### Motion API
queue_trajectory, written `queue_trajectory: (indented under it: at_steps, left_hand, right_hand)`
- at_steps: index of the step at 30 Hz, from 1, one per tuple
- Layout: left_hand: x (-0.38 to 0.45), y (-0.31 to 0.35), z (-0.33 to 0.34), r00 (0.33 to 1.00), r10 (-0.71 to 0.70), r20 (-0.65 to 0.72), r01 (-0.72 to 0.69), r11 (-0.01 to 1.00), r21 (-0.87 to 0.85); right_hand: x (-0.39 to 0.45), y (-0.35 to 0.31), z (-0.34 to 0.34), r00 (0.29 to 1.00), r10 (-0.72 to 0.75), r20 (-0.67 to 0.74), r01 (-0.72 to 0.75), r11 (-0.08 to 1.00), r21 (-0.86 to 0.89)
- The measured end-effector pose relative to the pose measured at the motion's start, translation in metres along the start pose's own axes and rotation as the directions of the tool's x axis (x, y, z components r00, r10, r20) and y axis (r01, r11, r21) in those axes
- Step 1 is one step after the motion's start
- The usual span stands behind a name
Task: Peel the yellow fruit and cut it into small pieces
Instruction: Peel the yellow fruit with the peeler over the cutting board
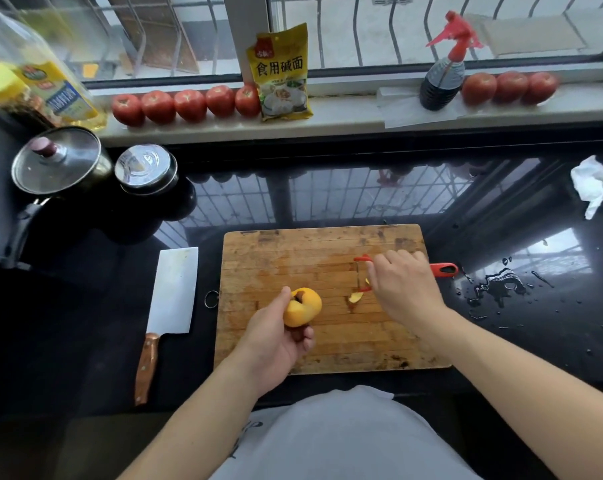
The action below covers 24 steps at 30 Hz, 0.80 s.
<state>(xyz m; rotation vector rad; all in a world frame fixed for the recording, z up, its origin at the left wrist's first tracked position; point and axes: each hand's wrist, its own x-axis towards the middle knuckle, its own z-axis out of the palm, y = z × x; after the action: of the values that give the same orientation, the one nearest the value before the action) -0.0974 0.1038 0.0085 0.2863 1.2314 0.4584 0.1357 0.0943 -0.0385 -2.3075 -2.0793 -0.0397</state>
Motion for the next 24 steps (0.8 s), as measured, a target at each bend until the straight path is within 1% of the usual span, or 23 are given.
queue_trajectory:
  at_steps: [2, 6, 8, 11, 14, 17, 21, 24]
  left_hand:
    - [-0.002, 0.002, 0.001, 0.999, -0.043, 0.033, 0.044, 0.999, -0.029]
    - [-0.002, 0.004, 0.006, 0.998, -0.043, 0.036, 0.043, 0.999, 0.021]
    - [-0.002, 0.004, 0.010, 0.998, -0.039, 0.045, 0.037, 0.998, 0.054]
    - [-0.002, 0.004, 0.014, 0.998, -0.029, 0.050, 0.024, 0.995, 0.092]
    - [-0.003, 0.003, 0.018, 1.000, -0.008, 0.008, 0.007, 0.989, 0.146]
    - [-0.004, 0.000, 0.017, 0.999, 0.025, -0.044, -0.016, 0.978, 0.207]
    - [-0.012, 0.000, 0.016, 0.999, 0.042, -0.030, -0.035, 0.977, 0.208]
    - [-0.015, 0.001, 0.022, 0.999, 0.032, 0.005, -0.033, 0.986, 0.165]
  right_hand:
    - [-0.003, -0.012, -0.010, 0.997, -0.054, -0.059, 0.058, 0.995, 0.076]
    - [-0.010, -0.035, -0.034, 0.953, -0.219, -0.209, 0.257, 0.950, 0.175]
    - [-0.015, -0.046, -0.045, 0.926, -0.301, -0.229, 0.342, 0.924, 0.170]
    - [-0.021, -0.056, -0.053, 0.907, -0.366, -0.206, 0.393, 0.914, 0.106]
    - [-0.025, -0.055, -0.051, 0.905, -0.387, -0.174, 0.402, 0.914, 0.057]
    - [-0.026, -0.051, -0.047, 0.905, -0.387, -0.176, 0.397, 0.918, 0.024]
    - [-0.023, -0.038, -0.036, 0.931, -0.325, -0.169, 0.328, 0.945, -0.006]
    - [-0.026, -0.029, -0.029, 0.960, -0.224, -0.167, 0.238, 0.969, 0.071]
